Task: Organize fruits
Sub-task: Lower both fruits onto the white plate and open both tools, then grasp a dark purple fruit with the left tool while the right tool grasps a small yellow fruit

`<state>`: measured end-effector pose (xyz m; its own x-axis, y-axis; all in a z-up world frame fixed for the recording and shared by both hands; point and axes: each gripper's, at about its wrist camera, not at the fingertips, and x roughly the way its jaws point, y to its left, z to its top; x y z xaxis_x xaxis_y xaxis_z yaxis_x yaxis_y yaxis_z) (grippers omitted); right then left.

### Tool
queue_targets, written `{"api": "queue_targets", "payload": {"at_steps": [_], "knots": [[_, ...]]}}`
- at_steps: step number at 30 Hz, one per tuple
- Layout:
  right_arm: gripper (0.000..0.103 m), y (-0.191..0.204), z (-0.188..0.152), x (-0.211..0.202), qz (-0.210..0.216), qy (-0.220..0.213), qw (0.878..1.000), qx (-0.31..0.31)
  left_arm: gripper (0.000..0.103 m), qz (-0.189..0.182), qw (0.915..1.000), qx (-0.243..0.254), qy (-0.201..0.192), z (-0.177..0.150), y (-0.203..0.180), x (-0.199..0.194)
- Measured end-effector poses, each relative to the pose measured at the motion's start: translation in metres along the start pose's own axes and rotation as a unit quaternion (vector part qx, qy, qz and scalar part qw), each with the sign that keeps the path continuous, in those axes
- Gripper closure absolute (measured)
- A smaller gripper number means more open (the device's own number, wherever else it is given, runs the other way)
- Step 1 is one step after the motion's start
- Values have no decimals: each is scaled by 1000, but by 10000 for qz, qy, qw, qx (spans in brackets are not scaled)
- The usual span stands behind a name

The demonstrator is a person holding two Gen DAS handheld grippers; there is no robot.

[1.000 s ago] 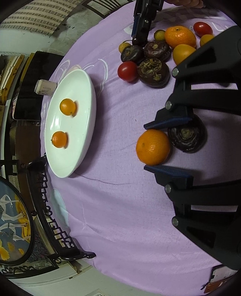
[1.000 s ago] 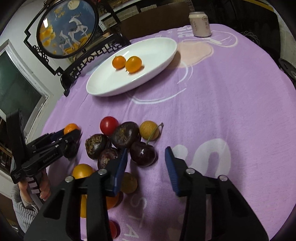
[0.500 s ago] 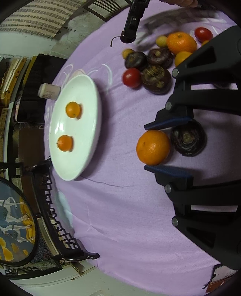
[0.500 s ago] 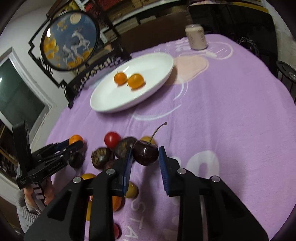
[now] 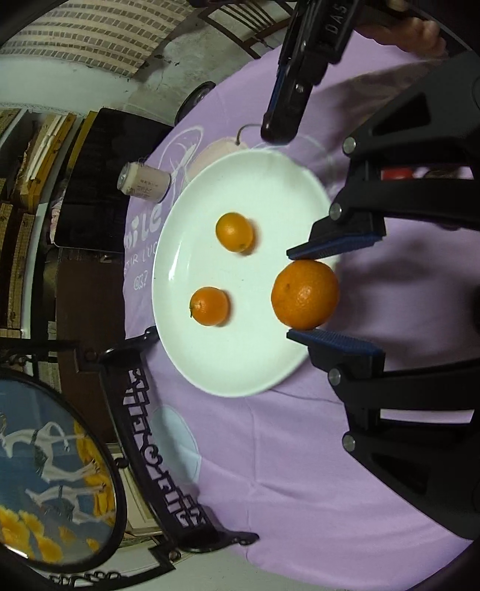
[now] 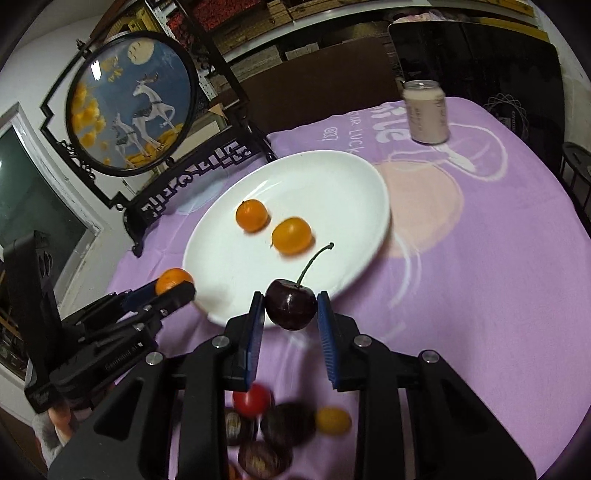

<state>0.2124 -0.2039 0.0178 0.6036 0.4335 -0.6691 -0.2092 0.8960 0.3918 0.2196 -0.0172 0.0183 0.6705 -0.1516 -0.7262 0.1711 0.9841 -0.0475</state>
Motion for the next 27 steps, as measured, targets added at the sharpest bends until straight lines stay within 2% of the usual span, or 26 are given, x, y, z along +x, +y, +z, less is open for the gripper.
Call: {"api": "queue_targets", "payload": {"at_steps": [6,9,13,19,27], "knots": [[73,6,13,31,-250,-9,9995,-184,64,25,9998,-63,212,3,4,36],[63,9,14,38,-406,-3,9986,-353,51,112,9999,-19,83,4,4,35],[62,7,11,37,-461,-43,9980,-431,49,46,9999,-104,-22,7,7,27],[62,2,4,14,-377,-122,9988,-278,49,168,9996,-219,-46,-1,14,12],[60,-2,-25,-23,-272,-288,9991,-147,44,353,9990,-270,-107,-38,26,-22]]}}
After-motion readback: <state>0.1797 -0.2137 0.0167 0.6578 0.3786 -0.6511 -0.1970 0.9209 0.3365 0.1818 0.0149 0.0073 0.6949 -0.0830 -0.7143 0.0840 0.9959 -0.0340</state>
